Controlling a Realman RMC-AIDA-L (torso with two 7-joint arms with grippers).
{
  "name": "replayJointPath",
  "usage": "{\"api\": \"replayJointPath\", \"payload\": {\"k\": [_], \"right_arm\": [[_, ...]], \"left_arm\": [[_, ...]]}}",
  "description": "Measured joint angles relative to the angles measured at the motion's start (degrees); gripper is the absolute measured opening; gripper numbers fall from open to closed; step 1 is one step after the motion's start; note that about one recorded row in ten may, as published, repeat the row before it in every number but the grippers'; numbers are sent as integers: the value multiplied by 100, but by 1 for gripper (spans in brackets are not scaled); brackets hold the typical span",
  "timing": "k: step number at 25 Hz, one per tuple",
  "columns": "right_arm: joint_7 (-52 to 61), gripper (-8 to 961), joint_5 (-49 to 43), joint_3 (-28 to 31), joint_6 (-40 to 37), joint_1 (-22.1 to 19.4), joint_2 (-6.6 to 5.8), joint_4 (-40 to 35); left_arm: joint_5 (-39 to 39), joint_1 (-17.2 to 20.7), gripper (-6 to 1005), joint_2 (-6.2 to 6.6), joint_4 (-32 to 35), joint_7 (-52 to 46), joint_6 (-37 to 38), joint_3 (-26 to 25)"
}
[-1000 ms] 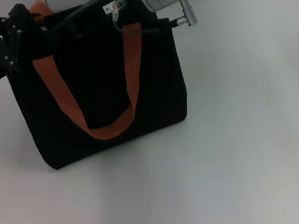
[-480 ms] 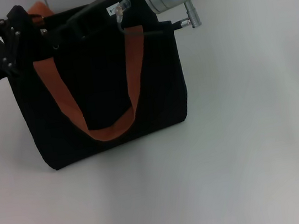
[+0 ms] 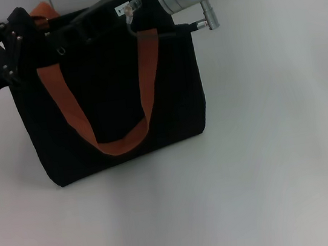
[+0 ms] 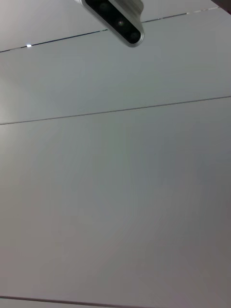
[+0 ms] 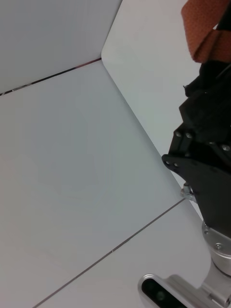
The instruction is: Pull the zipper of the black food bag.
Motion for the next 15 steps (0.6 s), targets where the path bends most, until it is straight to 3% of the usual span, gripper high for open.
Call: {"api": "replayJointPath", "payload": {"k": [10, 15], "right_arm": [[0, 154, 0, -6, -12, -14, 1, 0], [2, 297, 0, -5, -16, -15, 1, 0]], "left_arm": [[0, 0, 23, 0, -1, 0, 4, 0], [4, 0, 23, 0, -4, 0, 36, 0]]}}
